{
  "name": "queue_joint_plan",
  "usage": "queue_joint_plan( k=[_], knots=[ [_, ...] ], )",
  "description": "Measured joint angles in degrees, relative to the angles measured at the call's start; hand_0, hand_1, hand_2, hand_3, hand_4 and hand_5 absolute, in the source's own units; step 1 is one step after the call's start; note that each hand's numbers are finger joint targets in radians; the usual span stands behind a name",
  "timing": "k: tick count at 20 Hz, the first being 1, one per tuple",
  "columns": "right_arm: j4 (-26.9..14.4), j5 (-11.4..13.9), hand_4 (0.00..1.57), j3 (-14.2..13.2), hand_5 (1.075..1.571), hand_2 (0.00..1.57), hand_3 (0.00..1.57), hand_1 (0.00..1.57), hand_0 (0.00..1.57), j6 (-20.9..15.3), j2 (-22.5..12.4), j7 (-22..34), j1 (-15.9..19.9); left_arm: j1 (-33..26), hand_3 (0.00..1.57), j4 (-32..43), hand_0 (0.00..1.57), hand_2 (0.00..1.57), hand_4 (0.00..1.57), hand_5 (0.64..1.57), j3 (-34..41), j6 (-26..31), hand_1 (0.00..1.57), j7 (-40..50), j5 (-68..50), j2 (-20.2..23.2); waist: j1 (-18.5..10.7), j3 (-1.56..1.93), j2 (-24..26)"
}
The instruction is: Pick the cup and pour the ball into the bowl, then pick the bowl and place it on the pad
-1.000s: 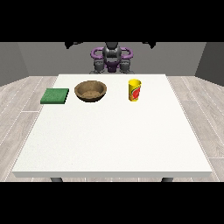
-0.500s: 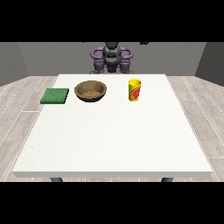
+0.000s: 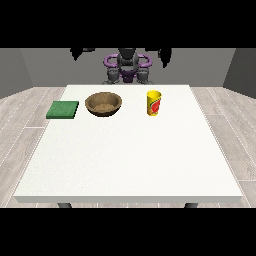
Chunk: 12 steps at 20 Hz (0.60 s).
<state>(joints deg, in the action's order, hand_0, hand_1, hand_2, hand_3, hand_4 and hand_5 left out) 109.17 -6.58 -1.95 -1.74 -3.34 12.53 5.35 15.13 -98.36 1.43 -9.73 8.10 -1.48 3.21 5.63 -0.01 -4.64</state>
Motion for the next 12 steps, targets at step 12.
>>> queue_joint_plan(
  k=[12],
  knots=[
    [-4.9,-5.9,0.66,-7.0,1.558,0.00,0.00,0.00,0.00,6.6,-4.6,-8.5,2.5,1.7,0.00,22.1,0.00,0.00,0.00,1.442,5.6,5.9,0.00,-24.3,-0.9,2.5,1.8,-0.02,-9.3]
  ],
)
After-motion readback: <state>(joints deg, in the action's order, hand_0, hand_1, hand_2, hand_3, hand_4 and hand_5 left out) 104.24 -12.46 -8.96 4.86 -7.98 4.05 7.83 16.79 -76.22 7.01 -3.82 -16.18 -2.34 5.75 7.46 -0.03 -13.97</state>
